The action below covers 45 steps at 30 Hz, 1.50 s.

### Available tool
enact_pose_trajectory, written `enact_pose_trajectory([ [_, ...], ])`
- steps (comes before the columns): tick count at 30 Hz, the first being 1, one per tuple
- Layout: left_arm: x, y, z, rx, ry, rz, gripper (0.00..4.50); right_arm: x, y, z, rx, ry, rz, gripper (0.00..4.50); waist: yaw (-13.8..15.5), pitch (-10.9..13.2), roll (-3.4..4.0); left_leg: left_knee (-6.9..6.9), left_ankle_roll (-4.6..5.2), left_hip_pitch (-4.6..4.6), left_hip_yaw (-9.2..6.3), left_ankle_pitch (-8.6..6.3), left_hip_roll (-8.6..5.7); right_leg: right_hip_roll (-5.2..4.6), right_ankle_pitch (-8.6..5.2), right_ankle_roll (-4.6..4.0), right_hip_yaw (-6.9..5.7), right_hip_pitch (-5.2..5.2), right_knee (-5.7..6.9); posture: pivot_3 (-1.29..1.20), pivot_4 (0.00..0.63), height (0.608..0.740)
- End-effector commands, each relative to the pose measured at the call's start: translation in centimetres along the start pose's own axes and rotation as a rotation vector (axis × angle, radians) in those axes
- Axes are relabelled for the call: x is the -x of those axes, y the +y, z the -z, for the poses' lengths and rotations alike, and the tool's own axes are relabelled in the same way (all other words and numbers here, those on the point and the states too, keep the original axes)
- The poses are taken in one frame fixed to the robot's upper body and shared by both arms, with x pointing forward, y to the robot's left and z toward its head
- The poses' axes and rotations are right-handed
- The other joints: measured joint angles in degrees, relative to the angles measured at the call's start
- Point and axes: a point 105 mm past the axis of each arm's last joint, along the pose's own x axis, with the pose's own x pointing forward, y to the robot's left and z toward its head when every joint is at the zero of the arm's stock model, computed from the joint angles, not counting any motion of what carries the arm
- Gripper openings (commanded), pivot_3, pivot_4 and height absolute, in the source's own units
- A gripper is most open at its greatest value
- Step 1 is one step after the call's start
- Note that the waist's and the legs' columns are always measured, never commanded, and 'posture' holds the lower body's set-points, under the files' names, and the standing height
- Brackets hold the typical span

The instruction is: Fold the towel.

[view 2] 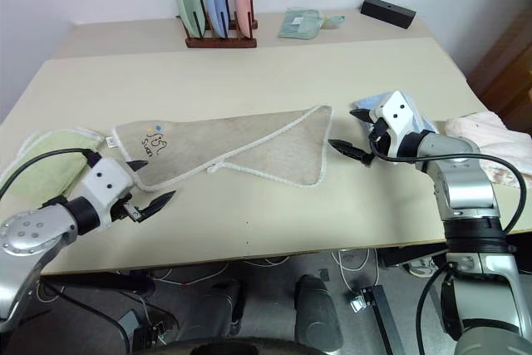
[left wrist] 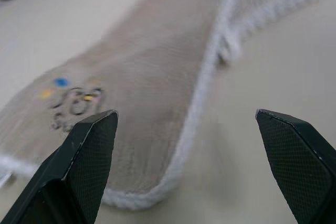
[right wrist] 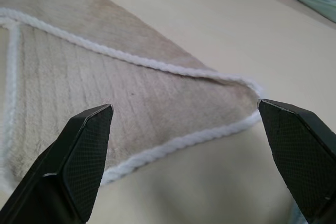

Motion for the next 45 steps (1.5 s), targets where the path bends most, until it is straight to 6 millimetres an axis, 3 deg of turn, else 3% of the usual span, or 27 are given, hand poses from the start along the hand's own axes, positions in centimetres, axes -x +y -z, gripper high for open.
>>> enact_pose_trajectory([
  [1, -0.7, 1.2, 1.5, -0.054, 0.073, -0.04, 4.3, -0.1, 0.6, -1.3, 0.022, -0.052, 0.007, 4.5, 0.0, 0.0, 0.01, -0.01, 0.0, 0.0, 0.0, 0.0, 0.01, 0.0, 0.0, 0.0, 0.0, 0.0, 0.0, 0.0, 0.15, 0.74],
  [8, -1.9, 3.7, 4.1, -0.086, 0.152, -0.082, 4.3, 0.3, 1.3, -1.0, 0.0, -0.064, 0.036, 4.5, 0.3, 0.0, 0.02, 0.04, 0.01, -0.02, -0.03, 0.0, 0.0, 0.0, 0.01, 0.01, -0.01, -0.01, 0.02, 0.0, 0.15, 0.74],
  [12, -2.9, 3.8, 4.5, -0.058, 0.133, -0.045, 4.3, 0.3, 1.6, -0.9, -0.011, -0.072, 0.048, 4.5, 0.3, 0.0, 0.08, 0.05, 0.01, 0.01, -0.03, 0.0, 0.0, 0.0, 0.01, 0.02, -0.01, 0.01, 0.04, 0.0, 0.15, 0.74],
  [15, -3.6, 3.9, 4.2, -0.03, 0.091, -0.037, 3.45, 0.3, 1.8, -0.7, -0.018, -0.076, 0.054, 4.5, 0.3, -0.1, 0.17, 0.04, 0.01, 0.02, -0.03, 0.0, -0.01, -0.01, 0.01, 0.02, -0.01, 0.01, 0.04, 0.0, 0.15, 0.74],
  [20, -3.5, 3.9, 4.2, -0.059, 0.081, -0.026, 0.71, 0.1, 2.3, -0.8, -0.024, -0.088, 0.056, 4.5, 0.2, -0.1, 0.17, 0.04, 0.0, 0.02, -0.03, 0.0, 0.0, 0.0, 0.01, 0.02, -0.01, 0.0, 0.05, 0.0, 0.15, 0.74],
  [21, -3.3, 4.0, 4.2, -0.069, 0.084, -0.027, 0.27, 0.1, 2.3, -0.8, -0.024, -0.088, 0.056, 4.5, 0.2, -0.1, 0.16, 0.04, 0.0, 0.02, -0.03, 0.0, 0.0, 0.0, 0.01, 0.02, -0.01, 0.0, 0.05, 0.0, 0.15, 0.74],
  [22, -3.2, 4.0, 4.3, -0.078, 0.089, -0.029, 0.1, 0.0, 2.4, -0.8, -0.021, -0.088, 0.053, 4.5, 0.2, -0.1, 0.17, 0.04, 0.0, 0.02, -0.03, 0.0, 0.0, 0.0, 0.01, 0.02, -0.01, 0.0, 0.05, 0.0, 0.15, 0.74],
  [28, -1.1, 5.0, 4.1, -0.093, 0.075, -0.088, 0.1, -0.8, 2.5, -0.9, 0.123, -0.019, 0.026, 4.5, -0.2, -0.1, 0.18, 0.0, 0.01, 0.02, -0.03, 0.0, 0.01, 0.0, 0.01, 0.02, -0.01, -0.04, 0.06, 0.0, 0.15, 0.74],
  [35, 2.4, 4.8, 4.4, -0.113, 0.083, -0.108, 0.1, -3.7, -0.3, -0.9, 0.469, 0.105, 0.057, 4.5, -0.1, -0.1, 0.16, 0.01, 0.01, 0.0, 0.0, 0.0, 0.02, 0.0, 0.01, 0.02, -0.01, -0.07, 0.06, 0.0, 0.15, 0.74],
  [45, 3.0, 4.2, 4.8, -0.093, 0.099, -0.112, 0.1, -8.5, -2.1, -1.3, 0.885, 0.156, 0.029, 4.5, -0.4, -0.1, 0.17, -0.03, -0.01, 0.0, 0.01, 0.01, 0.0, 0.0, 0.01, 0.01, -0.01, -0.09, 0.06, 0.0, 0.15, 0.74],
])
